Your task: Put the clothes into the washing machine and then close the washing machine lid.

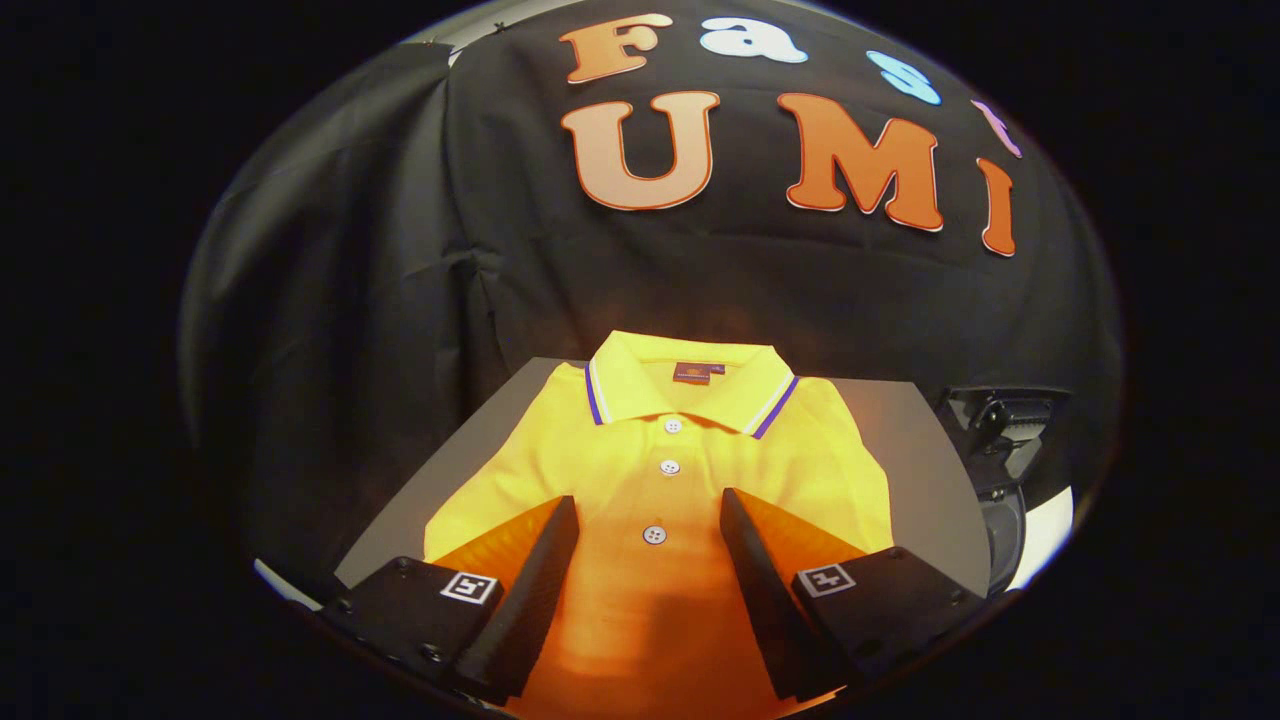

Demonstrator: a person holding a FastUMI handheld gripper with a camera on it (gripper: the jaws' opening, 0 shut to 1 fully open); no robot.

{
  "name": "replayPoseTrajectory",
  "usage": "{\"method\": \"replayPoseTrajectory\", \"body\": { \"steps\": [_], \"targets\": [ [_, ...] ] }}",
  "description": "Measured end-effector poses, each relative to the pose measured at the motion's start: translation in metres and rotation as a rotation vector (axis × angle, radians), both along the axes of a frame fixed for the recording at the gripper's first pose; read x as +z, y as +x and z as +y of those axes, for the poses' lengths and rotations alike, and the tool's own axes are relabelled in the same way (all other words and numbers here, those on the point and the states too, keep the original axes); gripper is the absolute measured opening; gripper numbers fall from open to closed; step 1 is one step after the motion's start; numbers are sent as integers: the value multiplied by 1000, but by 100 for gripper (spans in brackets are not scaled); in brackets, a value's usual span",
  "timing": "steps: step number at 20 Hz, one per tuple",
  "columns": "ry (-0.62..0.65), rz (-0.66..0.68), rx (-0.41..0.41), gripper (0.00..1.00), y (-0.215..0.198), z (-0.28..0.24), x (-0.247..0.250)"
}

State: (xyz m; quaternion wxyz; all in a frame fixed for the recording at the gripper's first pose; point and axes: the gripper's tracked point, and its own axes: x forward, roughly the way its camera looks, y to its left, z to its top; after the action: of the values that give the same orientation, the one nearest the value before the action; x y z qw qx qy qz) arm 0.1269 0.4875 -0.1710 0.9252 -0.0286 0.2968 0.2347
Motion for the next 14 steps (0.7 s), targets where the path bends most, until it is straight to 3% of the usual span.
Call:
{"method": "replayPoseTrajectory", "body": {
  "steps": [2,4,6,11,14],
  "targets": [
    [-5,-11,4,88,0,1,-1],
    [3,-11,40,78,-3,7,-2],
    [15,-9,83,54,-8,7,-2],
    [69,-25,75,16,-9,7,3],
    [127,-65,81,12,-10,6,10]
  ]
}}
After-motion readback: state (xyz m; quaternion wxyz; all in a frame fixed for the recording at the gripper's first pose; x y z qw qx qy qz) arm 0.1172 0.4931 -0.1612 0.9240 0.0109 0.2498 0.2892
